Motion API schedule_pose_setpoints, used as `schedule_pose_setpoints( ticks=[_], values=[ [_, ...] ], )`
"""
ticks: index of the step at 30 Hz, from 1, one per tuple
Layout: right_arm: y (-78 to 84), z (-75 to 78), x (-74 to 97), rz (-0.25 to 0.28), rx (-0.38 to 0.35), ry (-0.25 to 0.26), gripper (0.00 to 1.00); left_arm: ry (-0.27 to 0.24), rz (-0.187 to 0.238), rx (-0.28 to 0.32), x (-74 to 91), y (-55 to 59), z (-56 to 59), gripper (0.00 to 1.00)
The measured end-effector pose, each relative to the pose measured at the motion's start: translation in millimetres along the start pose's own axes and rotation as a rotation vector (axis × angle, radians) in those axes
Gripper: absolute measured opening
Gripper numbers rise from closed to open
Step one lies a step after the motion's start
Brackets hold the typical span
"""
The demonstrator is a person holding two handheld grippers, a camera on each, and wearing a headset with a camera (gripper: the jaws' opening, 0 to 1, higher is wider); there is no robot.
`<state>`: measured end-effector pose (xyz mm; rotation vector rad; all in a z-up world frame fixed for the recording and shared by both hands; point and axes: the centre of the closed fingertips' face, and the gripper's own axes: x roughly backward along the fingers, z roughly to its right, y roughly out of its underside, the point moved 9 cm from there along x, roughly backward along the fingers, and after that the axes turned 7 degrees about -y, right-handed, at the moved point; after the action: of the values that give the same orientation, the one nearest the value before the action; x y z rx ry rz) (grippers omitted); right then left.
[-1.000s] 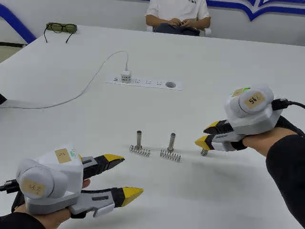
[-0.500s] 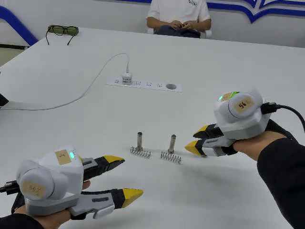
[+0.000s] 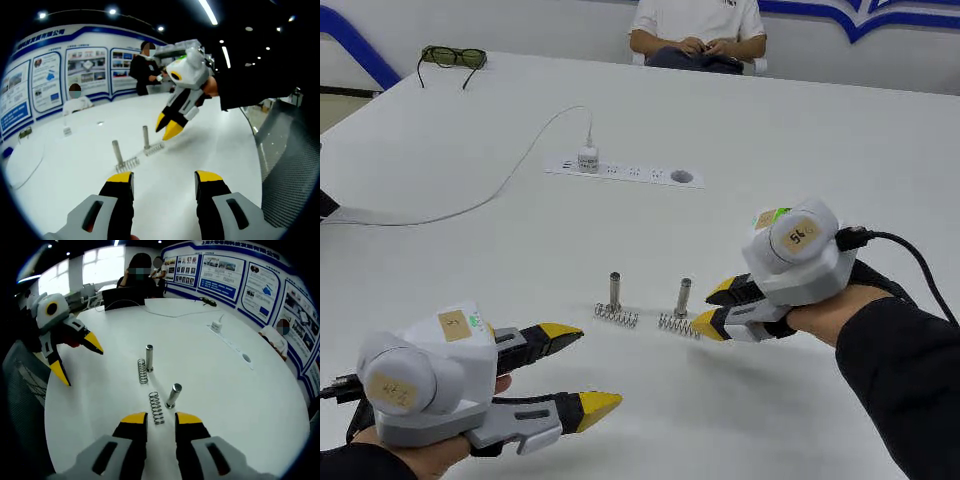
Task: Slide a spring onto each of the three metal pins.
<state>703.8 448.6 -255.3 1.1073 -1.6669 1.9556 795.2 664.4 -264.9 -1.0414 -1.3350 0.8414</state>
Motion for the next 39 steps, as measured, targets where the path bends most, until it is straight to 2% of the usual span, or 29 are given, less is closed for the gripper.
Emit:
schedule_pose_setpoints(
  ticks=[16, 27, 32, 39],
  values=[
    [8.3, -0.7, -19.9, -0.051, 0.005, -0.039, 0.17, -0.001, -0.009, 0.008, -0.3, 4.1, -0.1, 0.49],
    [11.4, 0.3, -24.3, -0.062, -0.015, -0.053, 0.15, -0.004, -0.014, 0.011, -0.1, 5.4, -0.9, 0.49],
    [12.1, -0.8, -24.4, -0.062, -0.047, -0.065, 0.12, -0.003, -0.014, 0.010, -0.5, 5.1, -0.5, 0.49],
    [13.3, -3.6, -21.0, -0.073, -0.051, -0.066, 0.12, 0.000, -0.012, 0.004, -0.9, 3.7, 0.6, 0.49]
  ],
)
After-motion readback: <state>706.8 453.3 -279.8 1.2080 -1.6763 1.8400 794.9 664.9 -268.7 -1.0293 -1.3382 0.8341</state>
